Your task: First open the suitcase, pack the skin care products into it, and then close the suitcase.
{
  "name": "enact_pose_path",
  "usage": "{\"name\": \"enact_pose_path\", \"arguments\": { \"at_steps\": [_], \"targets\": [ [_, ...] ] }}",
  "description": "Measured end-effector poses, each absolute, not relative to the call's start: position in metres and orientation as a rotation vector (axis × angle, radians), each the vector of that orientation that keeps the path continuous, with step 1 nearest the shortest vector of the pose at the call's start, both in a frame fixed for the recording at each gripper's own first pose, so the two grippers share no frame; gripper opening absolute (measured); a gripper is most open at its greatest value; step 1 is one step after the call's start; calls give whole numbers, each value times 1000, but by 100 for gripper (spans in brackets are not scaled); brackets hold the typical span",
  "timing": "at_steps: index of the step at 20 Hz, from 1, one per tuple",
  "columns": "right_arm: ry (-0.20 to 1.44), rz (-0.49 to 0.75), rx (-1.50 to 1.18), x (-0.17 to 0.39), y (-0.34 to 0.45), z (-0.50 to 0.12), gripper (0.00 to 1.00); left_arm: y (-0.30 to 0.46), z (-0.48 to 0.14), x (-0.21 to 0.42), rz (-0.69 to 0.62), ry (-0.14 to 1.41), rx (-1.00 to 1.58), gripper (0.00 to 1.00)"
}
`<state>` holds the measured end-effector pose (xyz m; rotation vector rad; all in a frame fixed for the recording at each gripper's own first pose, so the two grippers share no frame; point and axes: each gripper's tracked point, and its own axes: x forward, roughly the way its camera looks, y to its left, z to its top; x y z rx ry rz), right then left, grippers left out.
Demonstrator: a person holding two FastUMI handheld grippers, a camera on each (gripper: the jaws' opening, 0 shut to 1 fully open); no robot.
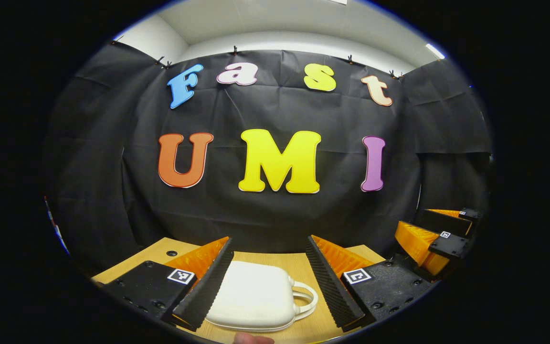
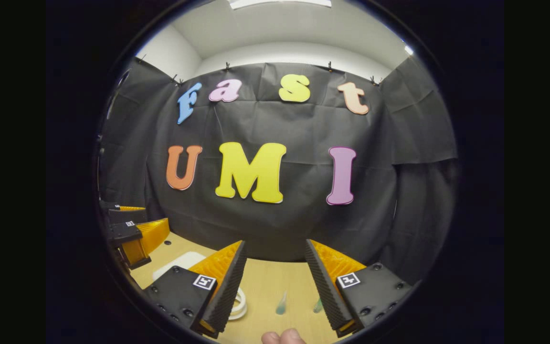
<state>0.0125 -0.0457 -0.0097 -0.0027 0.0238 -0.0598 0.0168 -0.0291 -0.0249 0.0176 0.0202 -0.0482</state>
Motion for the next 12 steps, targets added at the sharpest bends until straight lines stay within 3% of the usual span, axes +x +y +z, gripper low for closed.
{"name": "enact_pose_path", "arguments": {
  "at_steps": [12],
  "targets": [
    [91,-131,-4,11,-97,-38,74,-58,-86,37,-106,143,172,98]
  ]
}}
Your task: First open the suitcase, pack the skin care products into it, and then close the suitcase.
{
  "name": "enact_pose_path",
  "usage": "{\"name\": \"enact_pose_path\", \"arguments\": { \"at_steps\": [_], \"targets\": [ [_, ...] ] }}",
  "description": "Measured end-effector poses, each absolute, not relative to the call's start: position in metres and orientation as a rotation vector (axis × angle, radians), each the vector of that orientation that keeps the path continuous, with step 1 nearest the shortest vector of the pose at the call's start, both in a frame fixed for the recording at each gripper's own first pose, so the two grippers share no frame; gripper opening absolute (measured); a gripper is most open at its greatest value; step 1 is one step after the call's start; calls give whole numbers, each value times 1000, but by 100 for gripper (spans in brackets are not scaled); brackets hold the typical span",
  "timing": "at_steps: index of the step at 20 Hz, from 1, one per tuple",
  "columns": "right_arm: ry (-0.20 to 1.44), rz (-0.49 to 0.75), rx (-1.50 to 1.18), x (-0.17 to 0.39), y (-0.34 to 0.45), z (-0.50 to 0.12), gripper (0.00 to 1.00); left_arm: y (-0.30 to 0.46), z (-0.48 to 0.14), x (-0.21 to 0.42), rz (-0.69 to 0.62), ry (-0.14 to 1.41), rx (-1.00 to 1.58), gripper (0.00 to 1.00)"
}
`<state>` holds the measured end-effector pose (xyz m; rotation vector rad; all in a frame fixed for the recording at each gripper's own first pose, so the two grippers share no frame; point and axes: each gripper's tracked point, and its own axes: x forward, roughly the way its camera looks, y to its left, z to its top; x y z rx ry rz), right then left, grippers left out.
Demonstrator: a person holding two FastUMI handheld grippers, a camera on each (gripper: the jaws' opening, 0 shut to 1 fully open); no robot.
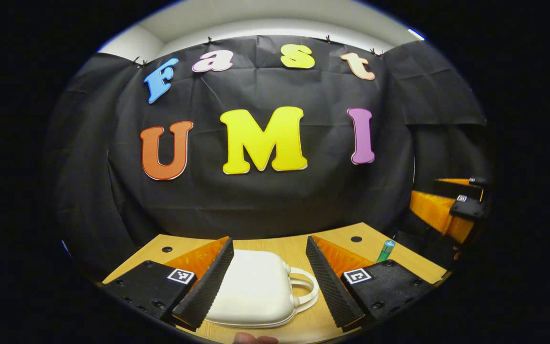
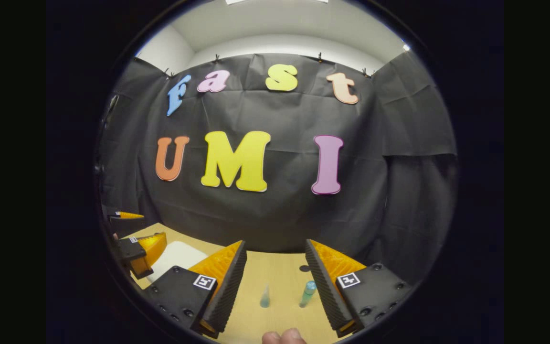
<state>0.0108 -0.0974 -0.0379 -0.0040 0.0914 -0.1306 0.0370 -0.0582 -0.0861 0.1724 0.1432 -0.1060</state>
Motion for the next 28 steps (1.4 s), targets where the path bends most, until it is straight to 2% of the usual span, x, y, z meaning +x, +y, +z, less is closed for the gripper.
{"name": "enact_pose_path", "arguments": {
  "at_steps": [1,10,13,15,16,22,23,28],
  "targets": [
    [103,-141,-8,10,-105,-43,71,-60,-94,40,-114,155,209,97],
    [195,-242,-18,-13,-165,-83,74,-116,-205,65,-309,317,646,99],
    [230,-280,-17,-21,-189,-93,74,-122,-237,71,-337,354,812,100],
    [228,-312,-20,-24,-202,-94,74,-127,-260,71,-363,395,899,97],
    [227,-325,-17,-26,-208,-93,74,-125,-271,73,-373,423,932,99],
    [244,-356,4,-27,-223,-100,74,-106,-307,90,-357,551,1057,93],
    [247,-357,5,-27,-222,-102,72,-106,-311,91,-360,568,1074,82],
    [248,-359,4,-28,-224,-101,74,-99,-330,97,-346,648,1139,48]
  ]
}}
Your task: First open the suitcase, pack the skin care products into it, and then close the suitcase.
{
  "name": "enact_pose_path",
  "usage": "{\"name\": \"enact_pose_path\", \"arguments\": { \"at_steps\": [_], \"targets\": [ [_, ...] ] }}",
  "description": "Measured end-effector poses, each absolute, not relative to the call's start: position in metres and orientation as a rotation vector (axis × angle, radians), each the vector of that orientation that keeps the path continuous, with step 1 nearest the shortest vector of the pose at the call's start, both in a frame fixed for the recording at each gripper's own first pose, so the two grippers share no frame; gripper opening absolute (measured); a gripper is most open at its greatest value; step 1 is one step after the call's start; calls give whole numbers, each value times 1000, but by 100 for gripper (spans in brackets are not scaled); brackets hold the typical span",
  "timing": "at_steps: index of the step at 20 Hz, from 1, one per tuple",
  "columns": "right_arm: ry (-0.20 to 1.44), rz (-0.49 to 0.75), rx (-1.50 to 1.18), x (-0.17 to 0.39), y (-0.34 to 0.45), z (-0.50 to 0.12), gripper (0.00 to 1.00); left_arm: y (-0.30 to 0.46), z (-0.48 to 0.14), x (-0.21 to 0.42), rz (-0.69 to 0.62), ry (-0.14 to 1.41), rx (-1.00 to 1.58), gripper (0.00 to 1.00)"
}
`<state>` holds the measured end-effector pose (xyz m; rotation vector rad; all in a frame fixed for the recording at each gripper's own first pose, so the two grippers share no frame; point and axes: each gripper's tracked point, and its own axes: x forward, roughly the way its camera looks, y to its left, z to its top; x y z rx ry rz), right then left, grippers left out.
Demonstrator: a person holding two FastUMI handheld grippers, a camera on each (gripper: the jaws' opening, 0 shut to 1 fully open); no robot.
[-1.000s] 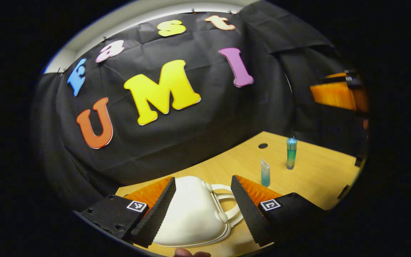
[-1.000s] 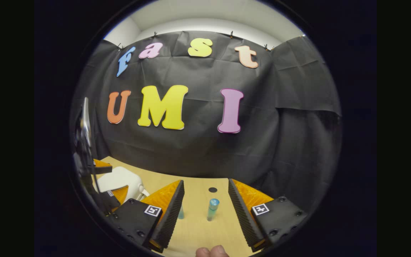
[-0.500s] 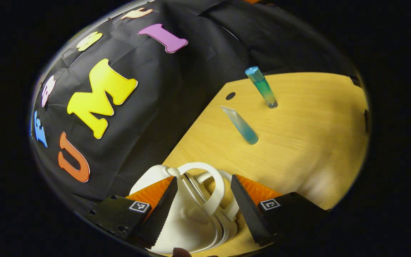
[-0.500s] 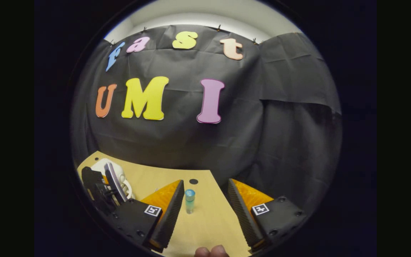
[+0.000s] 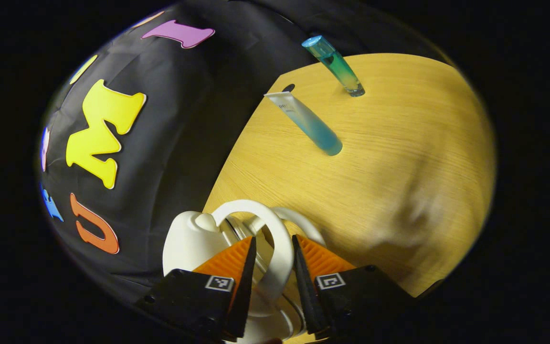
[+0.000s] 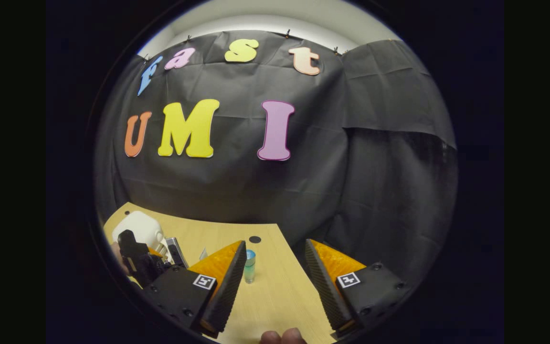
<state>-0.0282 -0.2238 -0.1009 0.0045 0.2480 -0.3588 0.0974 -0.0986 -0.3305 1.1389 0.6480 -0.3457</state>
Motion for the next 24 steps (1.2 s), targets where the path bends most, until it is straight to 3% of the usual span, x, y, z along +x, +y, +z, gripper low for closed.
{"name": "enact_pose_path", "arguments": {
  "at_steps": [1,4,11,19,24],
  "targets": [
    [245,-362,4,-29,-224,-100,74,-100,-331,96,-348,654,1140,39],
    [236,-370,1,-31,-225,-95,74,-104,-326,95,-349,641,1143,33],
    [199,-373,-3,-38,-219,-80,74,-105,-277,94,-299,549,1039,11],
    [157,-311,-14,-26,-176,-58,74,-51,-144,113,-178,345,670,8],
    [148,-233,-45,-15,-136,-49,72,39,-83,119,-113,244,445,8]
  ]
}}
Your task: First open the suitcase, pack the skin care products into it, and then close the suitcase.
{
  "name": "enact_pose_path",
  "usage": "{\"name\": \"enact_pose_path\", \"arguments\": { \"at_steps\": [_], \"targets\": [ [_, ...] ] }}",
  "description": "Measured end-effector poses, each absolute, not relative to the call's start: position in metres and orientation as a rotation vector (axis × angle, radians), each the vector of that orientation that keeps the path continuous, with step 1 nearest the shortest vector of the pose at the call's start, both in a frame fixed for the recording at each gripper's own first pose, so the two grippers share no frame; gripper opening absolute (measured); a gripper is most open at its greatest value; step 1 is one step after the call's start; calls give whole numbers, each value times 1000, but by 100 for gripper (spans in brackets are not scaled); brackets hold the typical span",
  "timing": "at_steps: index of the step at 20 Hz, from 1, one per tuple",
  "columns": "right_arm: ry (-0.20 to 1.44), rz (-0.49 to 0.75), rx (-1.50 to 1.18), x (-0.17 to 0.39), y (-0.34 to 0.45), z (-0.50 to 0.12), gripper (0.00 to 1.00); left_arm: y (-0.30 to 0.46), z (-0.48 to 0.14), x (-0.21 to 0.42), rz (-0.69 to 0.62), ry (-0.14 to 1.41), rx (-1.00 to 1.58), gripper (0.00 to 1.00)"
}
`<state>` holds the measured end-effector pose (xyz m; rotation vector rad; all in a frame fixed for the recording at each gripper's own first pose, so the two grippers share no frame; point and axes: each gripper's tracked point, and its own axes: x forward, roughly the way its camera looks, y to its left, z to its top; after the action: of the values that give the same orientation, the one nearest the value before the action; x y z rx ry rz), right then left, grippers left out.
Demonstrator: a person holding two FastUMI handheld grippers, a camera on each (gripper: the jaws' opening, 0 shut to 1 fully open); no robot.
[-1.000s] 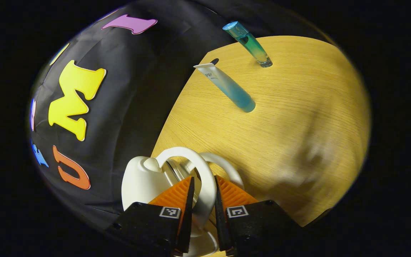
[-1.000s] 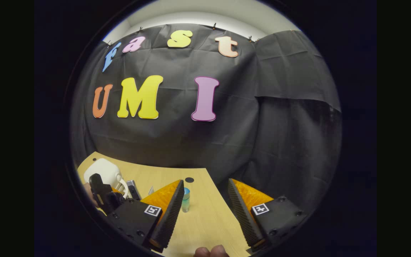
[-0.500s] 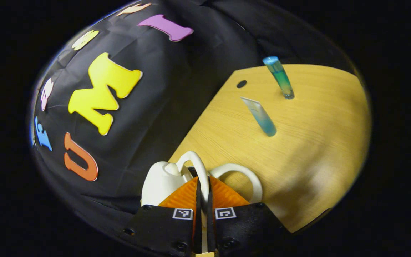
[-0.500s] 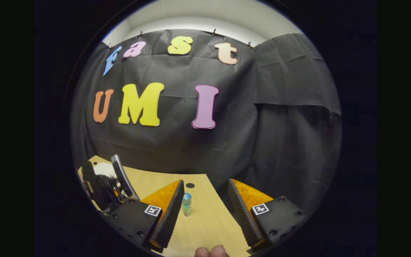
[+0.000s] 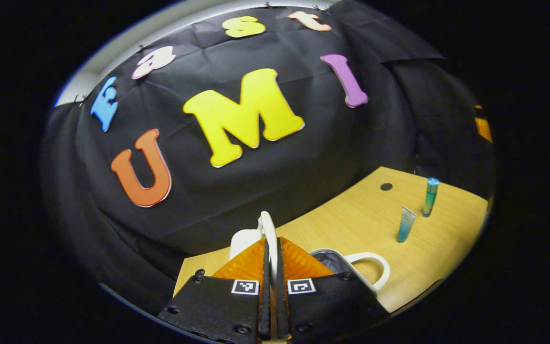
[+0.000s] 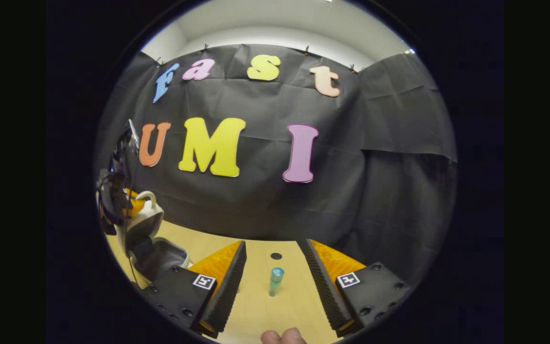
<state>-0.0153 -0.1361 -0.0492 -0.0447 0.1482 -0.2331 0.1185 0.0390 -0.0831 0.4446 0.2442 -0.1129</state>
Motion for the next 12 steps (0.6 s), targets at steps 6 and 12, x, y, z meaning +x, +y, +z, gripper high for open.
{"name": "enact_pose_path", "arguments": {
  "at_steps": [6,12],
  "targets": [
    [139,-163,-97,-3,-93,-34,74,136,-60,130,-46,160,287,7],
    [159,-122,-133,9,-59,-35,74,255,-89,136,83,170,203,8]
  ]
}}
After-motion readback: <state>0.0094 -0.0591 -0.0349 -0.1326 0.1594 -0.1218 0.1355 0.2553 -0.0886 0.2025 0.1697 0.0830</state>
